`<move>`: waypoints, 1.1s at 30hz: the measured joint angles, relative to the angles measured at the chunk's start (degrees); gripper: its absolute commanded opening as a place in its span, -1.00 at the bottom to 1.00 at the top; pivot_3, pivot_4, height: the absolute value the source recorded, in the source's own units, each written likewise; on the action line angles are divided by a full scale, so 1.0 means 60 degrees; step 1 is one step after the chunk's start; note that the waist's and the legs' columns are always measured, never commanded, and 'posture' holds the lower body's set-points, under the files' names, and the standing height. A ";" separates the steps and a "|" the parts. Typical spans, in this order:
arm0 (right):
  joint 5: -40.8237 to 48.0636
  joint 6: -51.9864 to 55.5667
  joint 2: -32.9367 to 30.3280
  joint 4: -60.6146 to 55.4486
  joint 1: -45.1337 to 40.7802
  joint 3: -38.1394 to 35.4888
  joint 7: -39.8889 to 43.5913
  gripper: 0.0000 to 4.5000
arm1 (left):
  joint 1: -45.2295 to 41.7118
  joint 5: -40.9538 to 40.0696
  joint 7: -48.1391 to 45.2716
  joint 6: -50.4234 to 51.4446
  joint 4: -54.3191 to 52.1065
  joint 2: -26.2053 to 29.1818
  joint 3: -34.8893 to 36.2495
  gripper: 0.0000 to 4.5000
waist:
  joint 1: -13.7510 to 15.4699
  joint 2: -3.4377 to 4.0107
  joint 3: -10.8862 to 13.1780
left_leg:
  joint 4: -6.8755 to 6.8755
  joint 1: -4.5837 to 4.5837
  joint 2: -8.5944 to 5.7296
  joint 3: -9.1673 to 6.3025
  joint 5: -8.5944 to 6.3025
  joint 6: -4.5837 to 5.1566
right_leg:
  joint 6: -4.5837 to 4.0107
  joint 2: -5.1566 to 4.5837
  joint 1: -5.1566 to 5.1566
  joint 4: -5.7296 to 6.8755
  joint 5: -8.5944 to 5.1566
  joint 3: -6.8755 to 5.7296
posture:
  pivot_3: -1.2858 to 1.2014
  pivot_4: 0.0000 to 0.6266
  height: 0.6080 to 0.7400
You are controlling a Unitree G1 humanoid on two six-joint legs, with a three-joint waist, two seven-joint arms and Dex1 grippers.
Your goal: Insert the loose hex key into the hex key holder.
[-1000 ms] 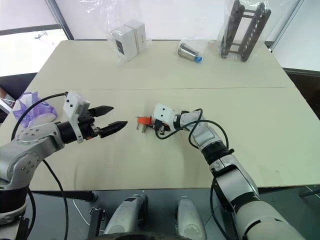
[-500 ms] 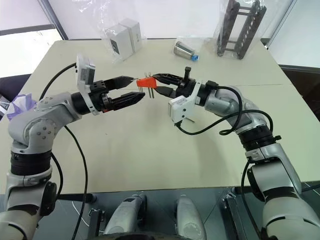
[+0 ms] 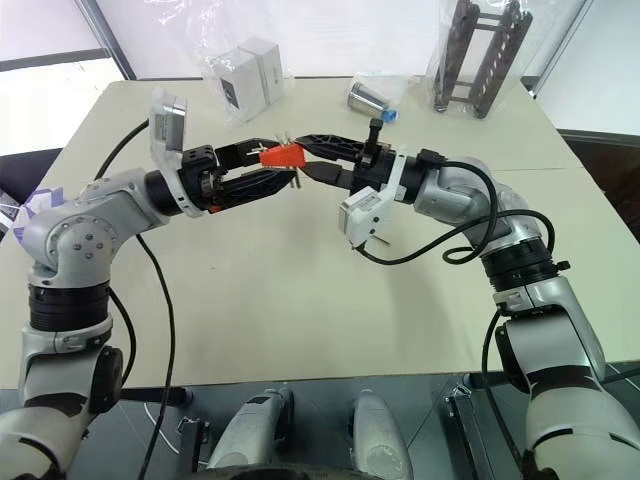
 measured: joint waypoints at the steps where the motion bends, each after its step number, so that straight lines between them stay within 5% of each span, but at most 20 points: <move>1: 0.0000 -0.0023 0.0000 0.0005 0.0000 0.0000 0.0000 -0.54 | 0.0000 0.0000 0.0003 0.0000 0.0000 0.0000 0.0001 1.00 | 0.0001 0.0000 0.0000 | 0.0000 0.0000 0.0000 0.0000 0.0000 0.0000 | 0.0000 0.0000 0.0000 0.0000 0.0000 0.0000 | 0.03 -0.52 1.00; 8: 0.0000 -0.0139 0.0002 0.0092 0.0000 0.0000 0.0000 -0.54 | 0.0000 -0.0003 0.0018 0.0000 0.0000 -0.0001 0.0046 0.88 | 0.0000 0.0000 0.0000 | 0.0000 0.0000 0.0000 0.0000 0.0000 0.0000 | 0.0000 0.0000 0.0000 0.0000 0.0000 0.0000 | 0.03 -0.52 1.00; 11: 0.0000 -0.0142 0.0001 0.0097 0.0000 0.0000 0.0001 -0.54 | 0.0000 -0.0003 0.0021 -0.0001 0.0001 -0.0005 0.0138 0.42 | 0.0000 0.0000 0.0000 | 0.0000 0.0000 0.0000 0.0000 0.0000 0.0000 | 0.0000 0.0000 0.0000 0.0000 0.0000 0.0000 | 0.03 -0.52 1.00; 17: 0.0054 -0.0171 0.0002 0.0084 -0.0004 -0.0012 0.0027 -0.54 | 0.0002 -0.0053 0.0018 0.0020 0.0054 -0.0102 0.0129 -0.91 | 0.0008 0.0000 0.0000 | 0.0001 0.0000 -0.0001 0.0000 0.0000 0.0000 | 0.0000 -0.0002 0.0001 0.0001 0.0000 0.0000 | 0.03 -0.52 1.00; 29: 0.0054 -0.0129 -0.0003 0.0076 -0.0004 -0.0019 0.0115 -0.54 | 0.0004 -0.0025 0.0014 0.0026 0.0099 -0.0129 0.0091 -0.95 | 0.0003 0.0000 0.0000 | 0.0002 0.0000 0.0000 0.0000 0.0000 0.0000 | 0.0001 0.0000 0.0000 0.0002 0.0000 0.0000 | 0.03 -0.52 1.00; 33: 0.0161 0.0066 0.0002 0.0000 -0.0003 -0.0018 0.0226 0.35 | 0.0004 0.0102 0.0023 0.0005 0.0094 -0.0118 -0.0033 -0.95 | 0.0005 0.0000 0.0000 | 0.0002 0.0000 0.0000 -0.0001 0.0000 0.0000 | 0.0000 0.0000 0.0000 0.0002 0.0000 0.0000 | 0.03 -0.52 1.00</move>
